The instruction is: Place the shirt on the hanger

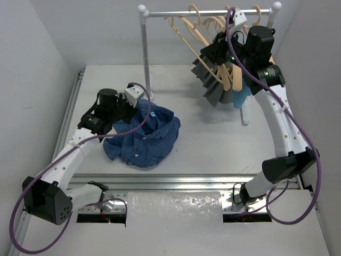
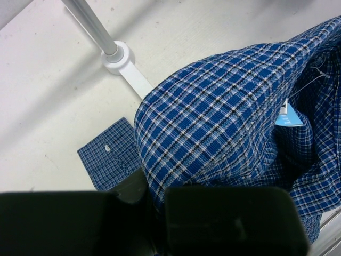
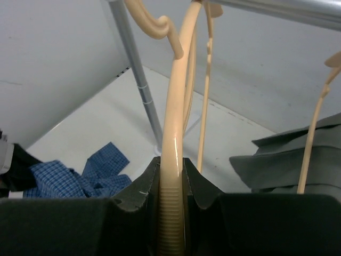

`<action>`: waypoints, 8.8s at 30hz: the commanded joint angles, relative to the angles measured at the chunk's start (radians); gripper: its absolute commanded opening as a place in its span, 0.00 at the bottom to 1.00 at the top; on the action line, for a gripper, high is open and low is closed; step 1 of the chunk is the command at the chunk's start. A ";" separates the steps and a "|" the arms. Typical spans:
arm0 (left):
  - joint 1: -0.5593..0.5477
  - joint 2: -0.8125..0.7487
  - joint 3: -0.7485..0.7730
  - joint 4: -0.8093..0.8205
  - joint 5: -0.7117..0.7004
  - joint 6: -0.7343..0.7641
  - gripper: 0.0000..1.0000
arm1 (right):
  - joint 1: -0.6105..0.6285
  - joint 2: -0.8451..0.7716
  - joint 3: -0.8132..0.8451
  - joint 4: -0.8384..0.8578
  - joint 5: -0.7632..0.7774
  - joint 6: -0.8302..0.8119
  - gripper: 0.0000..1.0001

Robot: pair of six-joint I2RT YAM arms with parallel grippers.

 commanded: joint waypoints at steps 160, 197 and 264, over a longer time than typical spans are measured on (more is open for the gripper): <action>0.077 0.086 0.288 -0.480 0.735 0.948 0.28 | 0.264 -0.192 -0.917 0.859 -0.592 -0.016 0.00; 0.070 -0.092 0.048 -0.492 0.496 1.043 0.00 | 0.294 -0.145 -1.041 0.666 -0.027 0.303 0.58; 0.201 -0.075 -0.030 -0.324 0.556 1.054 0.00 | 0.198 -0.596 -1.136 0.398 -0.455 -0.231 0.75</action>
